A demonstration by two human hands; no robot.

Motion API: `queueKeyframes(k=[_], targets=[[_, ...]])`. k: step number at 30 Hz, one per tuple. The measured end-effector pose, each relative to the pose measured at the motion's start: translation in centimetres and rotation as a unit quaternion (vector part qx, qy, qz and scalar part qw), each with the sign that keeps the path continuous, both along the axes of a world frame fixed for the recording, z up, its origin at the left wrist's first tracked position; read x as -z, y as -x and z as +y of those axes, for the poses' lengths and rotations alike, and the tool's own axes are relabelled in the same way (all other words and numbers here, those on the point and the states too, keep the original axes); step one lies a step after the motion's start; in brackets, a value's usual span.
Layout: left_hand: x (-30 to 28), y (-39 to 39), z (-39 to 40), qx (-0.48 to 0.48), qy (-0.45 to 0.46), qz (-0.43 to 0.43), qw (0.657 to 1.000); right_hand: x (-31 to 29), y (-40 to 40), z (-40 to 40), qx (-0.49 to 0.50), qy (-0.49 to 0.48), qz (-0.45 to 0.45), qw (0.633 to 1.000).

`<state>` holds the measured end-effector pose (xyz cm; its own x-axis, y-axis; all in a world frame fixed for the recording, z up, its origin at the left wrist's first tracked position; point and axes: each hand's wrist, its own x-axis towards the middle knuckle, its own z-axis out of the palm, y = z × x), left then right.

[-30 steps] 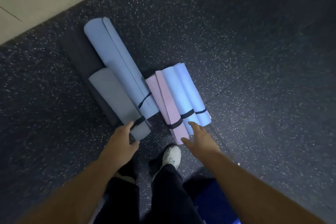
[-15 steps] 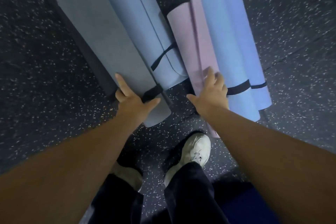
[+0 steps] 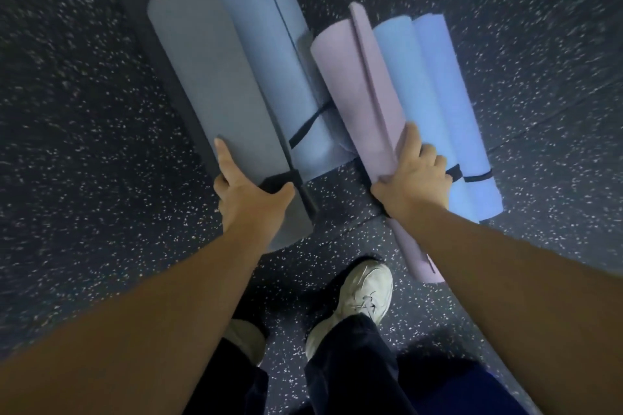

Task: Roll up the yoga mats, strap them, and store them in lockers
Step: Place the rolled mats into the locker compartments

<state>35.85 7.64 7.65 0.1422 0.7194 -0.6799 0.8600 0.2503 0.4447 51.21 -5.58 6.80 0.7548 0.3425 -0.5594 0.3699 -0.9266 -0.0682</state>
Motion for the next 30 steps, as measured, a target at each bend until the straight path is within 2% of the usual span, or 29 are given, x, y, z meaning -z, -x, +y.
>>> queueKeyframes(k=[6,11,15,18,23,27,30], targets=[[-11.7,1.7,1.3,-0.034,-0.017,-0.058,0.998,-14.4,-0.7,1.9,-0.066,-0.044,-0.002,0.997],[-26.1,3.4,4.2,-0.103,-0.049,-0.086,0.99,-30.3,-2.7,5.1,-0.126,-0.092,0.0,0.988],[-37.8,6.0,6.8,-0.136,-0.123,-0.161,0.97,-43.1,-3.9,8.0,-0.21,-0.139,-0.045,0.967],[-45.1,8.6,9.1,-0.158,-0.169,-0.224,0.947,-50.5,-3.4,9.6,-0.244,-0.206,-0.078,0.944],[-54.1,12.8,10.9,-0.215,-0.213,-0.329,0.895,-58.4,-0.1,12.7,-0.293,-0.279,-0.091,0.91],[-58.8,16.1,12.0,-0.247,-0.244,-0.39,0.853,-62.0,4.9,16.8,-0.356,-0.315,-0.076,0.876],[-61.1,18.9,13.9,-0.255,-0.266,-0.405,0.837,-63.9,9.7,20.7,-0.402,-0.339,-0.059,0.848]])
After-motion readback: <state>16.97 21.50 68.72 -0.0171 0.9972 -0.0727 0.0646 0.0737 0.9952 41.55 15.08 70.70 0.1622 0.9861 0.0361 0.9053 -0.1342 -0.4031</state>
